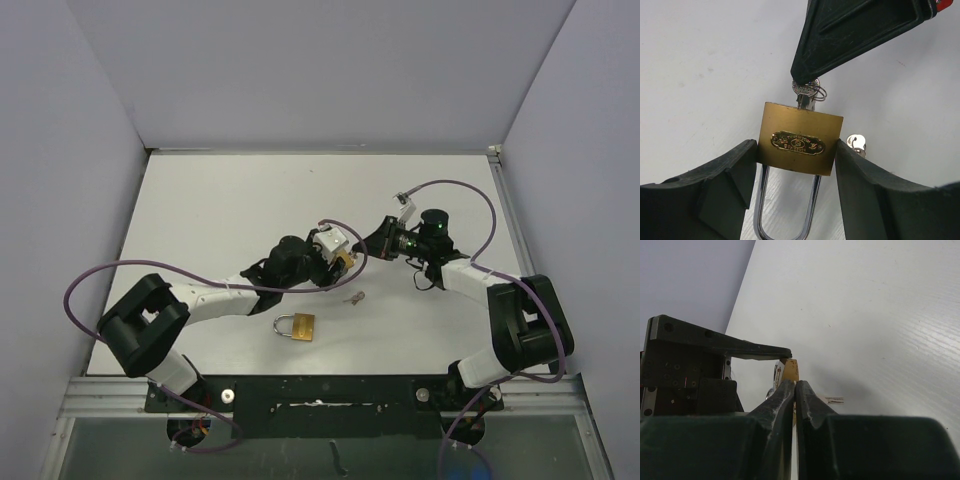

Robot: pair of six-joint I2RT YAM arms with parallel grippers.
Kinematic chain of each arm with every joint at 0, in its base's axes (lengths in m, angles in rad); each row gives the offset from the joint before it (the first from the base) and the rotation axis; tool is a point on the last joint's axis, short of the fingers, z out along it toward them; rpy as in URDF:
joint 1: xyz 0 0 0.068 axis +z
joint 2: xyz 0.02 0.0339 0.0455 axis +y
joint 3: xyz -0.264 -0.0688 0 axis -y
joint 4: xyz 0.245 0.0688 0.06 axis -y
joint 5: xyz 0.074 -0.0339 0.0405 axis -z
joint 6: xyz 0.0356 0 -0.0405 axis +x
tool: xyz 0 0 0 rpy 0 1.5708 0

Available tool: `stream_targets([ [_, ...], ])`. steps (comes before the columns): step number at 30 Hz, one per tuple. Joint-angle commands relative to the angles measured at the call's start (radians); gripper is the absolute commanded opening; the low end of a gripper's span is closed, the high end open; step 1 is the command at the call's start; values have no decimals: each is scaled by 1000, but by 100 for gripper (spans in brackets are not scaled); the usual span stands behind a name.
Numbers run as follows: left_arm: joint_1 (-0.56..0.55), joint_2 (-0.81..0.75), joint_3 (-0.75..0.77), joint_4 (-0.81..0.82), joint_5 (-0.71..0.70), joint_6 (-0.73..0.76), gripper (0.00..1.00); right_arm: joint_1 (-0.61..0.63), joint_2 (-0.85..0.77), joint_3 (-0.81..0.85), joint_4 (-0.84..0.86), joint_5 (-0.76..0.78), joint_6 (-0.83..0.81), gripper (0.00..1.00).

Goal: Unlock with the key

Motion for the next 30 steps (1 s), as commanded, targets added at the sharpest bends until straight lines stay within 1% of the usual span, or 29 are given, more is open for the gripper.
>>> stream_targets([
  [1, 0, -63, 59, 237, 48, -43, 0, 22, -3, -1, 34, -23, -17, 0],
  [10, 23, -79, 81, 232, 82, -86, 0, 22, 4, -13, 61, -29, -1, 0],
  [18, 75, -80, 103, 227, 134, -169, 0, 21, -3, -10, 55, -35, -14, 0],
  [23, 59, -78, 108, 208, 92, -111, 0, 21, 5, -2, 52, -34, 12, 0],
  [30, -20, -54, 103, 226, -11, 53, 0, 22, 36, 21, 52, -43, 45, 0],
])
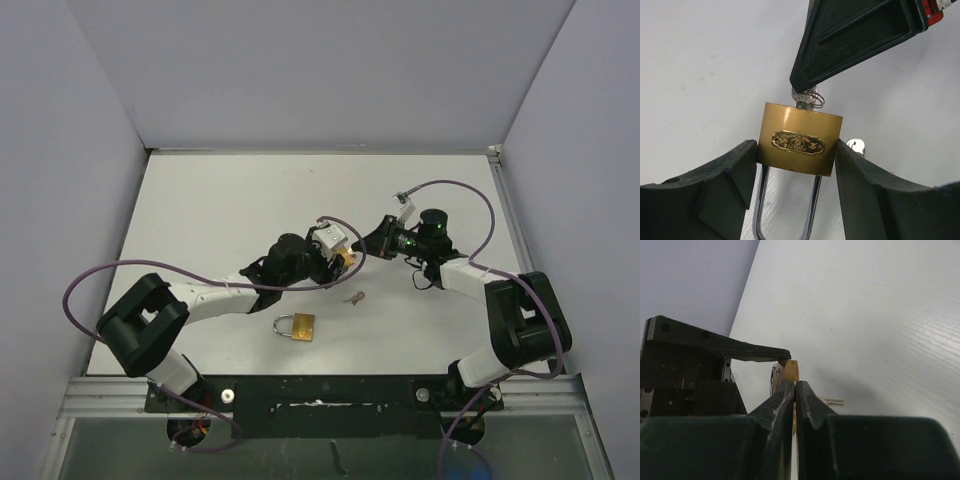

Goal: Unlock with the key

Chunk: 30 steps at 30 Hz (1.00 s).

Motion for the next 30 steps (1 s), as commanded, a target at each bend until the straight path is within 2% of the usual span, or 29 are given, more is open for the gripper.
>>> stream_targets([
  [1, -61, -48, 93, 228, -82, 136, 0, 18, 25, 24, 13, -43, 19, 0],
  [5, -101, -24, 95, 254, -146, 212, 0, 19, 30, 32, -1, -39, 16, 0],
  [21, -112, 8, 120, 247, -188, 221, 0, 19, 52, 56, -18, -34, 55, 0],
  [30, -160, 65, 169, 216, -274, 304, 0, 23, 47, 116, -161, -4, 81, 0],
])
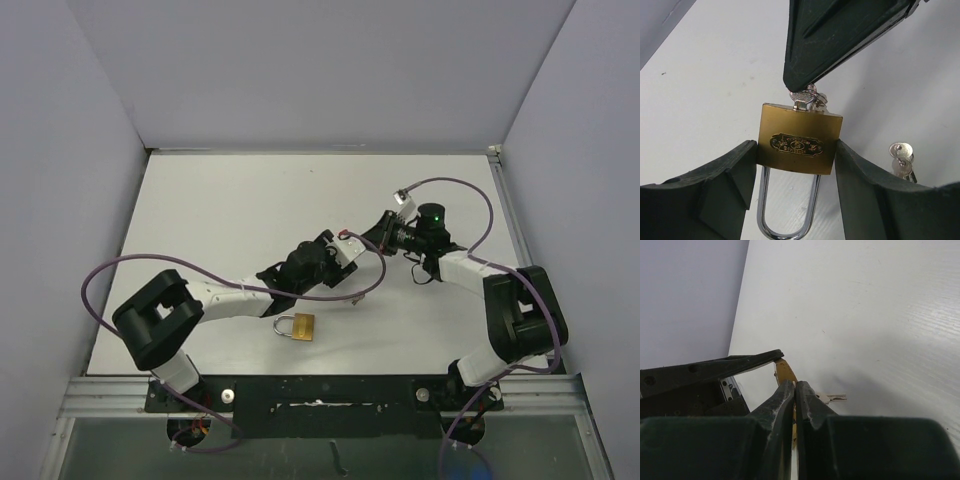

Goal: Unlock with the key

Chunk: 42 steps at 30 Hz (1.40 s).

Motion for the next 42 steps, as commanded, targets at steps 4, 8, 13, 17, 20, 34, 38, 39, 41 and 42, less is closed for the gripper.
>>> stream_targets([
  [4, -55, 2, 131, 210, -26, 60, 0, 31, 5, 79, -141, -16, 25, 0],
  [8, -55, -7, 145, 193, -44, 62, 0, 40, 13, 95, -175, -1, 30, 0],
  [13, -62, -3, 165, 178, -59, 65, 0, 57, 26, 113, -196, 18, 51, 0],
  [17, -78, 14, 186, 163, -86, 94, 0, 64, 38, 125, -215, 25, 79, 0],
  [20, -86, 29, 203, 153, -101, 107, 0, 64, 47, 134, -238, 29, 93, 0],
  [34, -164, 101, 249, 165, -219, 260, 0, 63, 67, 143, -245, 14, 145, 0],
  [38, -164, 97, 256, 149, -224, 247, 0, 56, 52, 131, -218, 17, 146, 0],
  [39, -164, 94, 257, 142, -225, 243, 0, 52, 45, 126, -206, 18, 148, 3],
  [41, -161, 88, 253, 136, -229, 237, 0, 38, 31, 117, -187, 16, 142, 11],
  [42, -162, 85, 251, 134, -233, 234, 0, 27, 22, 111, -173, 14, 141, 18],
])
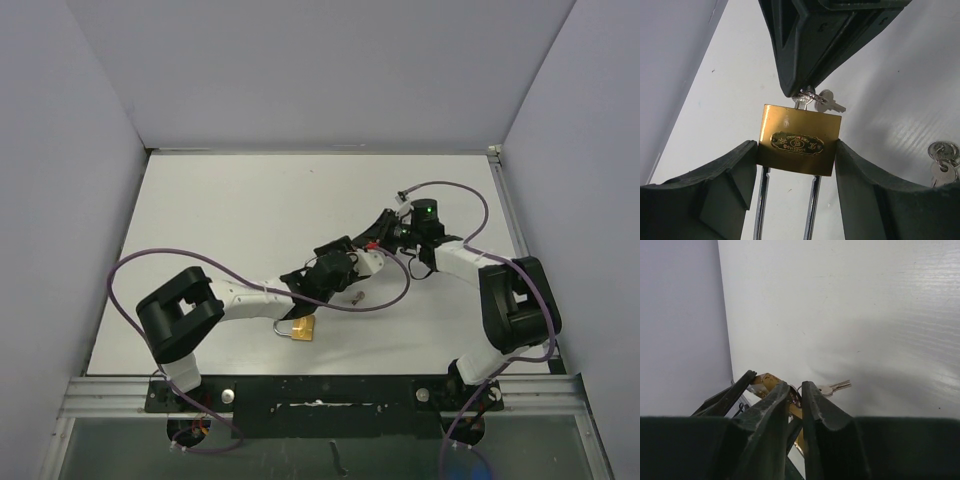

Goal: Unlock with the key

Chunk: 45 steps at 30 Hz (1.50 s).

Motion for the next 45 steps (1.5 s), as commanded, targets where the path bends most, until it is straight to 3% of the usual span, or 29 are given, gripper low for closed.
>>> stream_targets([
  [1, -40, -41, 109, 241, 88, 9, 0, 2, -55, -3, 73, -109, 25, 24],
  [6, -9, -72, 94, 182, 91, -71, 0, -88, -98, -25, 137, -144, 29, 48],
  [13, 65, -94, 123, 35, 103, -222, 0, -227, -139, -42, 151, -195, 13, 56],
  [16, 123, -96, 166, -56, 123, -333, 0, -275, -178, -47, 45, -170, -78, 61],
  [20, 157, -90, 221, -125, 111, -415, 0, -260, -233, -54, -79, -94, -237, 70],
  [24, 191, -53, 329, -264, 74, -544, 0, -212, -302, -130, -59, -2, -315, 83],
  [29, 210, -3, 443, -368, 80, -655, 0, -122, -352, -247, 125, 119, -295, 99],
  [40, 221, 95, 582, -500, 89, -886, 0, -1, -169, -412, 819, 230, -221, 98],
  [45, 223, 99, 585, -500, 111, -933, 0, 22, -3, -399, 1007, 217, -123, 98],
])
